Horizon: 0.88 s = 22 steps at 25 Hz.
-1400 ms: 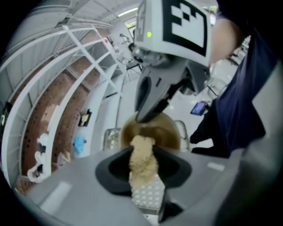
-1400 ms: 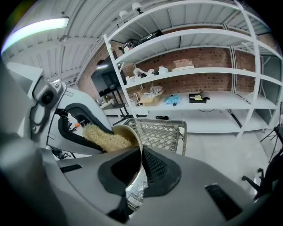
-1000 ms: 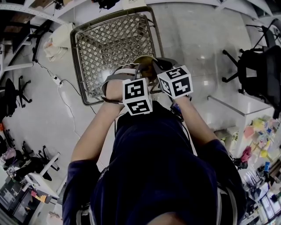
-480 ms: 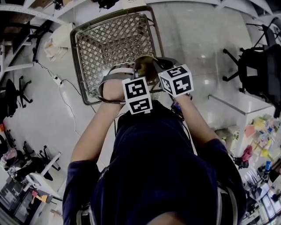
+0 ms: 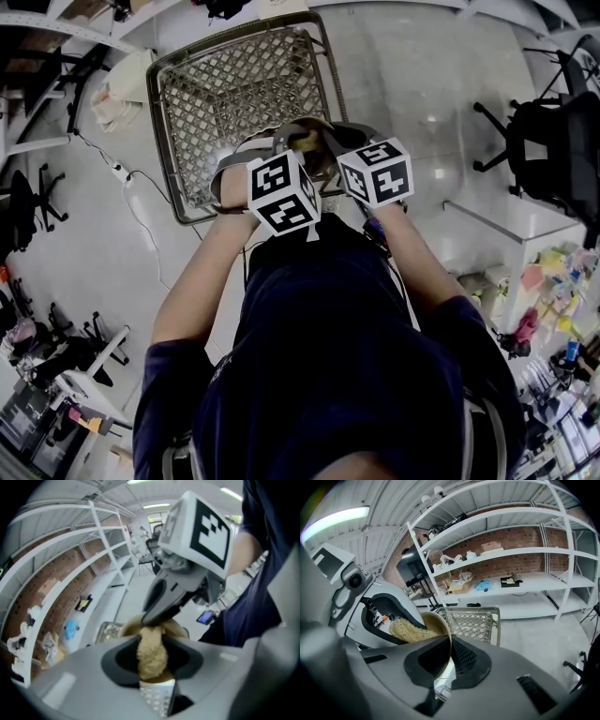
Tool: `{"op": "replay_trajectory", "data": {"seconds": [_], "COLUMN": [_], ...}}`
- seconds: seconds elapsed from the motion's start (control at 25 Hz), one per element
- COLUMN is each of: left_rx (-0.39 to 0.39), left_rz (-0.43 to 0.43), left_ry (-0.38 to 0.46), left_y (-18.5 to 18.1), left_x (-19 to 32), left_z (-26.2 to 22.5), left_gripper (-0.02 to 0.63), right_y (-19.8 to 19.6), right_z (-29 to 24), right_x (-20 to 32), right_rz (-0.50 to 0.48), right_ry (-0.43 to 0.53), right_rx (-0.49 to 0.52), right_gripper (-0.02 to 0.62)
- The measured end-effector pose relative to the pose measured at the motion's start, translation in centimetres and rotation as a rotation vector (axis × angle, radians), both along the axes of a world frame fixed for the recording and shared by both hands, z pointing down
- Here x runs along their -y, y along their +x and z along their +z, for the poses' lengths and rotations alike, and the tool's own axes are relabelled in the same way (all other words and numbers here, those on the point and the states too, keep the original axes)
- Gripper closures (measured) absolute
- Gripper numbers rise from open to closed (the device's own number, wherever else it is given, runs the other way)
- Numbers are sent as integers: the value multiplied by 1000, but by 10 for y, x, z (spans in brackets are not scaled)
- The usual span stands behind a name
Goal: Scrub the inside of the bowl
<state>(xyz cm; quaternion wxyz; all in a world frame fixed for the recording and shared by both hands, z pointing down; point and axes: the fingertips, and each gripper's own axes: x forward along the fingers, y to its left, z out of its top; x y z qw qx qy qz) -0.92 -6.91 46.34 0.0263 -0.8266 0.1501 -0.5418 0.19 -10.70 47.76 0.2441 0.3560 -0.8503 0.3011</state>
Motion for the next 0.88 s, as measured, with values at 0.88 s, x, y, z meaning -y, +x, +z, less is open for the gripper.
{"op": "replay_trajectory", "data": {"seconds": [0.88], "left_rx": [-33], "left_rz": [15], "left_ry": [-128], "left_y": [8], "left_x": [-32], "left_z": [5], "left_gripper": [485], "right_y": [17], "right_z": [4], "right_x": [4], "right_rz": [25], "right_ry": [22], "right_rx": [-20], "right_gripper": [581]}}
